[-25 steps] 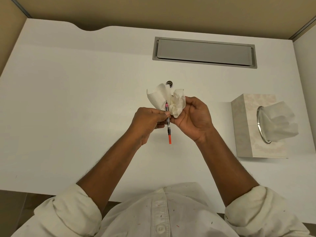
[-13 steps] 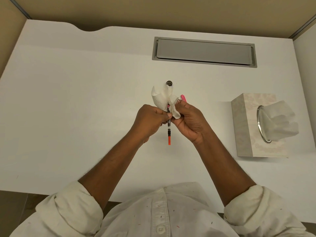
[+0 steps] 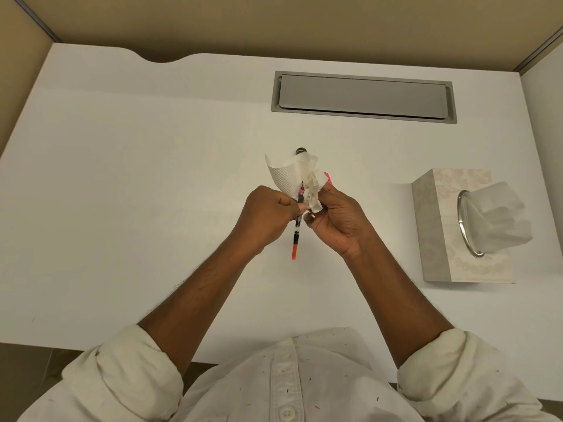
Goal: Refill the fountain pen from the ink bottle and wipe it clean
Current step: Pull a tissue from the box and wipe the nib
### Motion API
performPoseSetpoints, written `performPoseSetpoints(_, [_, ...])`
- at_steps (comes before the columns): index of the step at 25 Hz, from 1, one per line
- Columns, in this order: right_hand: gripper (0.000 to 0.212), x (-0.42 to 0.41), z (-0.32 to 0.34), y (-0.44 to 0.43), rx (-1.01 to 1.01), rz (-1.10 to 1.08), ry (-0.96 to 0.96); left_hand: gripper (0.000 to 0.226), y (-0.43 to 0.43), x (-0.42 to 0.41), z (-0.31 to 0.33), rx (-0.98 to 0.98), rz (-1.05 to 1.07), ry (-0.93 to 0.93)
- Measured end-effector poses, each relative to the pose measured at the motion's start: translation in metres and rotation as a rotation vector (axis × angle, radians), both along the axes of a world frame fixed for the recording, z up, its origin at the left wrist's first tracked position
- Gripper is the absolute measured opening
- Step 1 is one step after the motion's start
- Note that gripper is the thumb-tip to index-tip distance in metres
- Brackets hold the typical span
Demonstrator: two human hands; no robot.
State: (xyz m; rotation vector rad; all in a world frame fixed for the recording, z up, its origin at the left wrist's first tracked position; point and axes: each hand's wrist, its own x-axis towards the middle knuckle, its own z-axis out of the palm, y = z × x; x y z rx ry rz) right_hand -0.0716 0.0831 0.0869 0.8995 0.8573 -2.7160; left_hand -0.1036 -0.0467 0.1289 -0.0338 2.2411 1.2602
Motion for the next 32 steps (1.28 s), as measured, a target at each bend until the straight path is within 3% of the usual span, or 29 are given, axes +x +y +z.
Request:
performPoseSetpoints(4, [0.039,0.001,-0.002,0.004,-0.037,-0.025,0.013,0.022,0.000,0.001,0.001,-0.021,-0.007,-0.001])
performPoseSetpoints(11, [0.031,0.002,-0.004,0.010,0.070,0.080,0.114,0.014,-0.003,-0.005,0.006,0.014,0.001,0.021])
performPoseSetpoints(18, [0.032,0.001,0.000,0.008,0.035,0.074,0.136,0.014,-0.004,-0.005,0.006,0.001,0.000,0.006])
performPoseSetpoints(21, [0.033,0.002,0.001,0.010,-0.111,0.014,0.090,0.014,-0.006,-0.007,0.007,0.000,0.007,0.002])
performPoseSetpoints(24, [0.056,0.002,0.004,0.013,-0.299,-0.047,0.030,0.015,-0.007,-0.009,0.007,-0.013,-0.007,-0.013])
performPoseSetpoints(26, [0.064,0.001,0.004,0.012,-0.320,-0.072,-0.021,0.015,-0.007,-0.010,0.008,-0.027,-0.019,-0.021])
performPoseSetpoints(30, [0.022,0.000,-0.001,0.008,-0.110,-0.007,-0.016,0.018,-0.006,-0.012,0.009,-0.062,-0.069,-0.053])
performPoseSetpoints(32, [0.016,0.002,-0.002,0.007,-0.095,0.039,0.020,0.019,-0.006,-0.013,0.010,-0.076,-0.083,-0.069])
